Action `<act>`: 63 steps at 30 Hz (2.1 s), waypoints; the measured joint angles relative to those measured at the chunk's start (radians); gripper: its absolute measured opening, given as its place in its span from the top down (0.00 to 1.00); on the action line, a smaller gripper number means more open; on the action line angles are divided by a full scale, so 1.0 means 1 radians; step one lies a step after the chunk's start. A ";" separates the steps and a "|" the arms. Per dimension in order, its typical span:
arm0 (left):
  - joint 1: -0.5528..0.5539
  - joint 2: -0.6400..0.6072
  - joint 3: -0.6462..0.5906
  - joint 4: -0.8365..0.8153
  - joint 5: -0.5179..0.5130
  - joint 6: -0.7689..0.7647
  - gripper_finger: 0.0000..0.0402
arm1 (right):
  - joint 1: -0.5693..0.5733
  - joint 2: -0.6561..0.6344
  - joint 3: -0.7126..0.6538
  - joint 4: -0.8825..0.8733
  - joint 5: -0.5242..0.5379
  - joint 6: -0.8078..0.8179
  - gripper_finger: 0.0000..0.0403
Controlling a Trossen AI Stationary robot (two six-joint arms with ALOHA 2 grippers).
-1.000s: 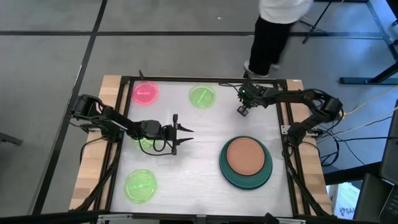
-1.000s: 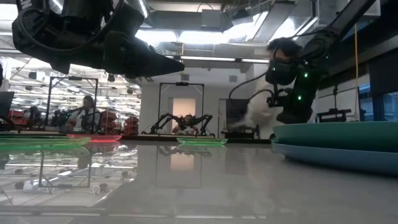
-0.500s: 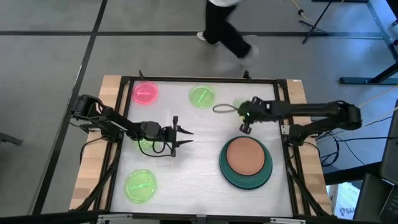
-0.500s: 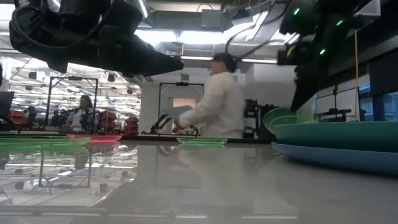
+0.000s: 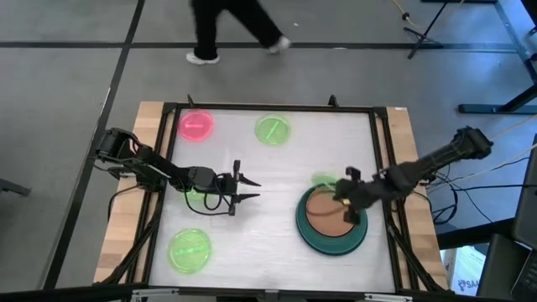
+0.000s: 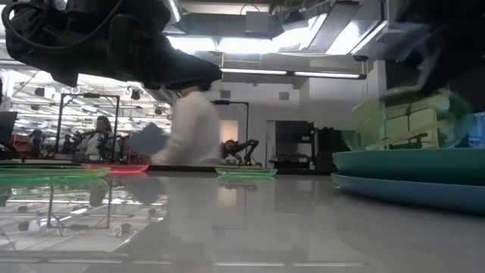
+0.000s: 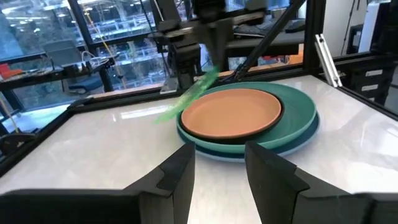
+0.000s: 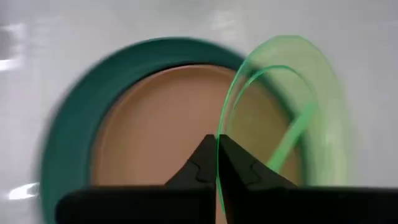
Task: Stack plastic plates
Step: Stack the light green on top of the orange plate, then stack the light green plate on top of the light green plate
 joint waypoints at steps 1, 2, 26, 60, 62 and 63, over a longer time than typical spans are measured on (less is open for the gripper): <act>0.000 0.000 0.000 0.000 0.000 -0.001 0.67 | 0.032 0.001 0.000 0.001 -0.003 0.036 1.00; 0.000 0.000 0.000 0.000 0.000 -0.005 0.67 | 0.062 0.003 0.000 0.000 -0.006 0.068 1.00; -0.005 0.000 0.000 0.000 0.000 -0.033 0.67 | 0.233 0.099 -0.018 0.120 0.057 0.287 0.93; 0.405 0.040 0.420 -1.023 -0.051 0.092 0.67 | 0.051 0.210 -0.018 0.348 0.337 -0.126 0.55; 0.456 0.058 0.420 -1.028 -0.018 0.123 0.67 | 0.051 0.225 -0.018 0.355 0.345 -0.126 0.55; 0.481 0.071 0.421 -1.028 0.009 0.142 0.67 | 0.051 0.229 -0.018 0.361 0.346 -0.126 0.55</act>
